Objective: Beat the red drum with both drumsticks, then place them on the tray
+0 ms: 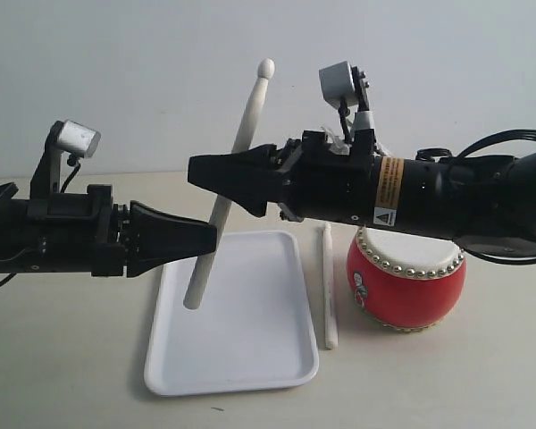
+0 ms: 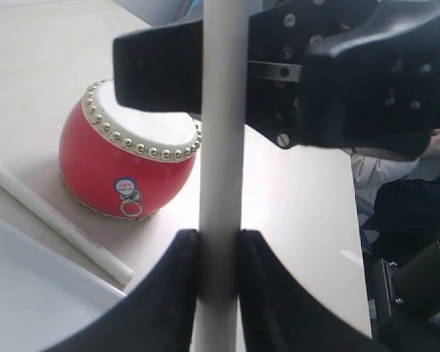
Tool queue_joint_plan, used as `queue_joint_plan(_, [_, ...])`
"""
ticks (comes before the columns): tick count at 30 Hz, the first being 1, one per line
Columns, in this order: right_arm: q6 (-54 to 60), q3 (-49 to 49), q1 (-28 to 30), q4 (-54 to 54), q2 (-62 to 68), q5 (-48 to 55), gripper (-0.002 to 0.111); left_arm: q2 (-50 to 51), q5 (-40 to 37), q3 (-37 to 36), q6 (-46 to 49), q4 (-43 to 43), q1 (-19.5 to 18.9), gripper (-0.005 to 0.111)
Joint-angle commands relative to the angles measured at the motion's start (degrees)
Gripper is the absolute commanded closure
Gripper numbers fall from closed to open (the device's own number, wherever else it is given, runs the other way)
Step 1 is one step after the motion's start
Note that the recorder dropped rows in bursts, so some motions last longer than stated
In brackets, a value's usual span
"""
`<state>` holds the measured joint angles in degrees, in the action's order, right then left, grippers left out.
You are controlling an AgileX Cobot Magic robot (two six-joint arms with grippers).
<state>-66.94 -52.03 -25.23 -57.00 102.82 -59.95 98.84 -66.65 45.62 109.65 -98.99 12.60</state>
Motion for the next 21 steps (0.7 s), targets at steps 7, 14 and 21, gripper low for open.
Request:
queue_joint_plan(7, [-2.94, -0.41, -0.09, -0.15, -0.02, 3.42, 0.051, -0.12, -0.73, 0.35, -0.27, -0.96, 0.00, 0.107])
queue_joint_plan(14, [-3.83, -0.41, -0.09, 0.07, -0.02, 4.43, 0.052, -0.12, -0.73, 0.35, -0.27, -0.96, 0.00, 0.107])
queue_joint_plan(21, [-4.70, -0.41, -0.09, 0.07, -0.02, 4.43, 0.082, -0.12, -0.62, 0.35, -0.27, -0.96, 0.00, 0.107])
